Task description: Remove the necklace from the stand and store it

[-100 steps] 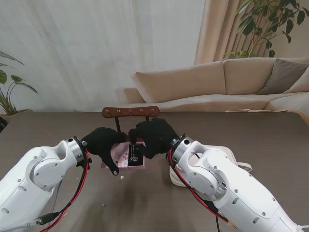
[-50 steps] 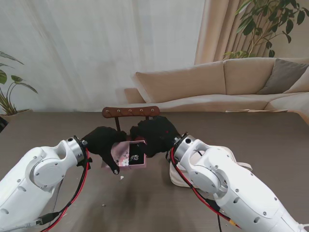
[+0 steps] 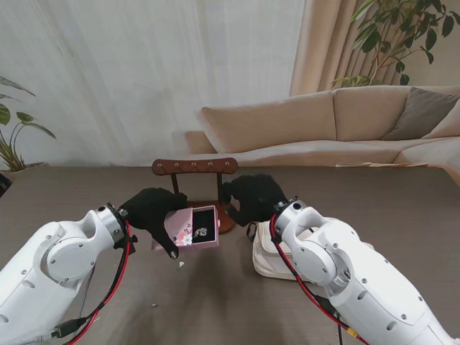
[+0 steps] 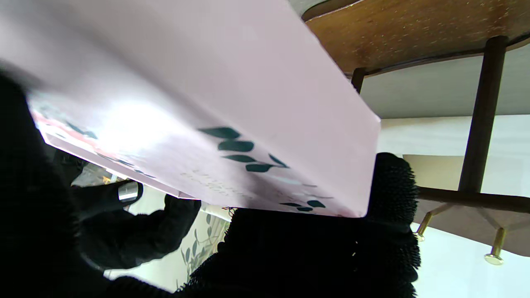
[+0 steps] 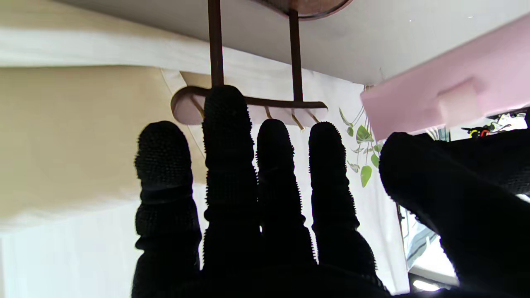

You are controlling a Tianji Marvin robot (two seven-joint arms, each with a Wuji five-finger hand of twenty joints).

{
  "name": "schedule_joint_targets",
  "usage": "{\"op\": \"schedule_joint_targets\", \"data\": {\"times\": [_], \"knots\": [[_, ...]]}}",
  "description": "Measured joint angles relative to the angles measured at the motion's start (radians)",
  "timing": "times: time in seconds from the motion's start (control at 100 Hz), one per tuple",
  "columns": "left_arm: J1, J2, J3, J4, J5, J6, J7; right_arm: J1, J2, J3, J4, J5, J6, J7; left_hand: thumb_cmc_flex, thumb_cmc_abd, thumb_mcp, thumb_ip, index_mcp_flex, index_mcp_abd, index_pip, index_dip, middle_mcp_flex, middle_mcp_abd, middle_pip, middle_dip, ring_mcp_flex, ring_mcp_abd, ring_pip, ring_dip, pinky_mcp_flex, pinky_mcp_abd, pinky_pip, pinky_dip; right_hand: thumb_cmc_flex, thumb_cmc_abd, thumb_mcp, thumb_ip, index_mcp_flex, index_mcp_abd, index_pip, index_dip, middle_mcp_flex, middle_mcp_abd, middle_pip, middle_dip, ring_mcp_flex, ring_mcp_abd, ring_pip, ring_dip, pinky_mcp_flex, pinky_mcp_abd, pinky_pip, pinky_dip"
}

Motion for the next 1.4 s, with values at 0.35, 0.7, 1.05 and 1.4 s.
{"op": "schedule_joint_targets", "data": {"times": [0.35, 0.7, 1.05, 1.4], "knots": [[-0.019, -0.005, 0.018, 0.023, -0.042, 0.007, 0.013, -0.058, 0.001, -0.018, -0.003, 0.108, -0.002, -0.012, 0.000, 0.000, -0.024, 0.000, 0.001, 0.000, 0.031, 0.000, 0.009, 0.000, 0.017, 0.007, 0.008, 0.002, 0.032, 0.000, 0.014, 0.013, 0.002, 0.001, 0.003, -0.016, 0.000, -0.048, 0.029, 0.032, 0.073, -0.031, 0.014, 0.000, 0.002, 0.002, 0.000, 0.001, 0.006, 0.000, 0.000, 0.000, 0.000, 0.000], [-0.023, -0.012, 0.031, 0.043, -0.105, 0.019, 0.038, -0.061, -0.010, -0.062, -0.014, 0.199, 0.065, -0.020, 0.000, 0.000, -0.030, 0.000, 0.001, 0.000, 0.047, 0.000, 0.011, 0.000, 0.024, 0.013, 0.008, 0.004, 0.047, 0.000, 0.018, 0.020, 0.003, 0.001, 0.029, -0.016, 0.012, -0.057, 0.029, 0.039, 0.088, -0.051, 0.014, 0.001, 0.002, 0.002, 0.000, 0.008, 0.006, 0.000, 0.000, 0.000, 0.000, 0.000], [-0.024, -0.019, 0.038, 0.047, -0.120, 0.023, 0.053, -0.054, -0.026, -0.119, -0.017, 0.262, 0.099, -0.034, 0.000, 0.000, -0.030, 0.000, 0.002, 0.000, 0.048, 0.000, 0.011, 0.000, 0.027, 0.013, 0.008, 0.006, 0.050, 0.000, 0.019, 0.023, 0.003, 0.001, 0.030, -0.014, 0.013, -0.067, 0.029, 0.097, 0.121, -0.056, 0.014, 0.001, 0.007, 0.002, 0.000, 0.010, 0.007, 0.000, 0.000, 0.000, 0.000, 0.000], [-0.001, -0.022, 0.019, 0.028, -0.116, 0.030, 0.059, -0.056, -0.031, -0.082, -0.019, 0.196, 0.098, -0.020, 0.000, 0.000, -0.030, 0.000, 0.003, 0.000, 0.049, 0.000, 0.012, 0.000, 0.028, 0.013, 0.008, 0.006, 0.053, 0.000, 0.019, 0.024, 0.003, 0.001, 0.013, 0.026, 0.002, 0.010, -0.050, 0.034, -0.035, -0.050, 0.011, 0.003, 0.008, 0.002, 0.000, 0.011, 0.008, 0.000, 0.000, 0.000, 0.000, 0.000]]}}
